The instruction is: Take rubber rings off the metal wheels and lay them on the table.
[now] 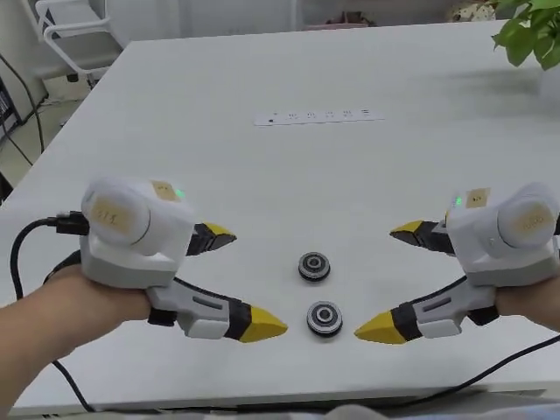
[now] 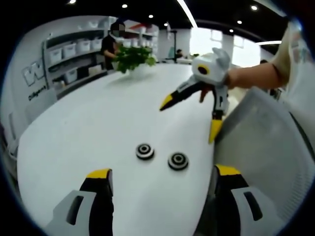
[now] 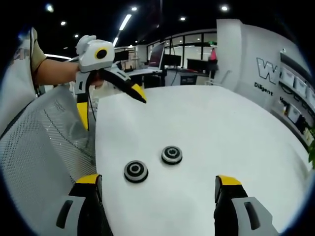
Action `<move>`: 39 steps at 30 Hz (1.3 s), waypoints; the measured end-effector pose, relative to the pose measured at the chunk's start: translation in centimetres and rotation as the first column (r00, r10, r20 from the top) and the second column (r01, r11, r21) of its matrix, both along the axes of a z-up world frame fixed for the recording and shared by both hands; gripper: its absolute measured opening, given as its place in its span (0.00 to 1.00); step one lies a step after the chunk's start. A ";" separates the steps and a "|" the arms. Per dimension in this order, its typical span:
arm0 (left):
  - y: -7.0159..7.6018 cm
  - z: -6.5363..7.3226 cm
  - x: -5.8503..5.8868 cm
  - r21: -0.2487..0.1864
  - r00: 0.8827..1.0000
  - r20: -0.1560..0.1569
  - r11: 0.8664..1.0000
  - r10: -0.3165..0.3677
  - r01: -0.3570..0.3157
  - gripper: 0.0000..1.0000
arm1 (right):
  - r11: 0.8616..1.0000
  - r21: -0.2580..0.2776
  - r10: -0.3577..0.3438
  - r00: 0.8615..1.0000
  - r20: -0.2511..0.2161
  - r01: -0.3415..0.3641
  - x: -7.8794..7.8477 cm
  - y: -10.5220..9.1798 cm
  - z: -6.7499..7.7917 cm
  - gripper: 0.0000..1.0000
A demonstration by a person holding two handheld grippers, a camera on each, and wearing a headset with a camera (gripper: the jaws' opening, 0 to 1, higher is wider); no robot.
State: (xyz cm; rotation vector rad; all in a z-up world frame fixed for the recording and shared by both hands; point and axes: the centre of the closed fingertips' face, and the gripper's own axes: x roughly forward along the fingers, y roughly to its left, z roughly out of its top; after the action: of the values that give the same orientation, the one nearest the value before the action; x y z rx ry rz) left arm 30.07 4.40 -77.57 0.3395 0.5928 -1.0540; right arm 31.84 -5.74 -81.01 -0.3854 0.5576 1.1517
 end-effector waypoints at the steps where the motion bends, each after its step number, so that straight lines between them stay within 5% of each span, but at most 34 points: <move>1: -0.1 -0.2 0.0 0.004 1.000 -0.003 1.000 -0.004 0.004 0.86 | 1.000 -0.001 0.006 1.000 0.002 -0.006 0.0 0.1 -0.1 0.95; 19: -2.0 -2.6 0.2 0.045 0.997 -0.041 0.996 -0.070 0.072 0.78 | 0.995 -0.012 0.097 0.995 -0.018 -0.097 -0.7 1.9 -1.8 0.89; 39: -3.6 -4.4 -0.1 0.065 0.988 -0.074 0.988 -0.136 0.141 0.63 | 0.987 -0.010 0.159 0.987 -0.024 -0.159 -1.2 2.6 -3.1 0.65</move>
State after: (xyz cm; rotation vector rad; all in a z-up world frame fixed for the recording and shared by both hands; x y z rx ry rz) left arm 29.93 0.79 -81.98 0.4115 0.6773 -1.1843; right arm 30.62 -3.13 -84.13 -0.4335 0.5619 1.3080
